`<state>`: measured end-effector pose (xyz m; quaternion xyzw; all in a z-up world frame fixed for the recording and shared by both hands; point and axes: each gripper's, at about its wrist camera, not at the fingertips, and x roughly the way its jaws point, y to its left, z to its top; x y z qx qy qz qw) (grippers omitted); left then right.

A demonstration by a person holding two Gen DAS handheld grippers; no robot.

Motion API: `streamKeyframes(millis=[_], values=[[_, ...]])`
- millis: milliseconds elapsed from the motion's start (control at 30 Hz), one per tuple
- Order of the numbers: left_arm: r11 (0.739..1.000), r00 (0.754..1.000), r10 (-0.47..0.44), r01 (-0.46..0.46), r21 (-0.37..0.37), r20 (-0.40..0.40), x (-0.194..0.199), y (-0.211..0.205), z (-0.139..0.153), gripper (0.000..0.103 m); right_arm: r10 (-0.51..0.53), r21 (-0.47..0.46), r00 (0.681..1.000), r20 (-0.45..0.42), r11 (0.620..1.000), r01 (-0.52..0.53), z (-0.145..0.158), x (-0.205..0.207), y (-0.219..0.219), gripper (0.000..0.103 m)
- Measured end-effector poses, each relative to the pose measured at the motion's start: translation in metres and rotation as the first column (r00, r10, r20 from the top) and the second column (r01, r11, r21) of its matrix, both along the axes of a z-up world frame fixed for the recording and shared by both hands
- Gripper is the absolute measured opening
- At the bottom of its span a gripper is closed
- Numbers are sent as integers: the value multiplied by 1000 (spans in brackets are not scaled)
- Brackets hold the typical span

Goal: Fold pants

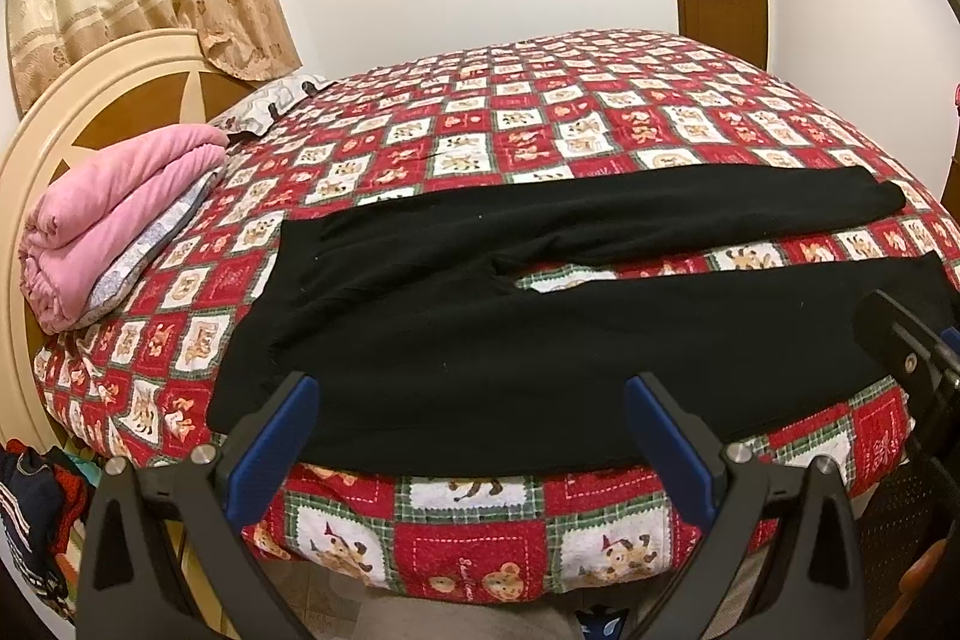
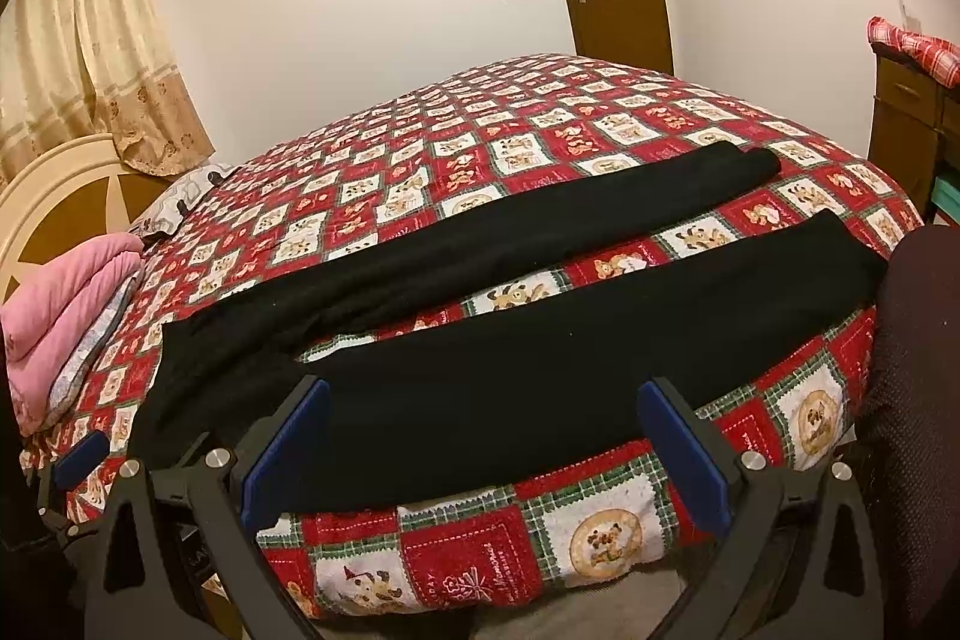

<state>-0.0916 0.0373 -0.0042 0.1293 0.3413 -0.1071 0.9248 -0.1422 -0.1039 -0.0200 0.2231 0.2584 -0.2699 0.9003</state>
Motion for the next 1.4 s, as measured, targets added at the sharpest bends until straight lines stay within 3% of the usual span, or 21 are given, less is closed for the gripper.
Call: streamKeyframes(millis=[1000,1167,1267,1400], values=[[1000,997,3,-2,13,-81,18,-4,-24,103,25,34,998,-56,999,-23,-24,17,-10,102],[999,997,5,-2,44,-80,39,6,-34,103,92,7,991,-96,996,-92,-33,38,-13,102],[998,992,36,-30,49,-124,65,22,-39,103,140,1,984,-108,990,-141,-34,58,-22,102],[996,985,93,-89,30,-145,103,45,-37,103,267,-42,957,-110,961,-273,-23,109,-31,102]])
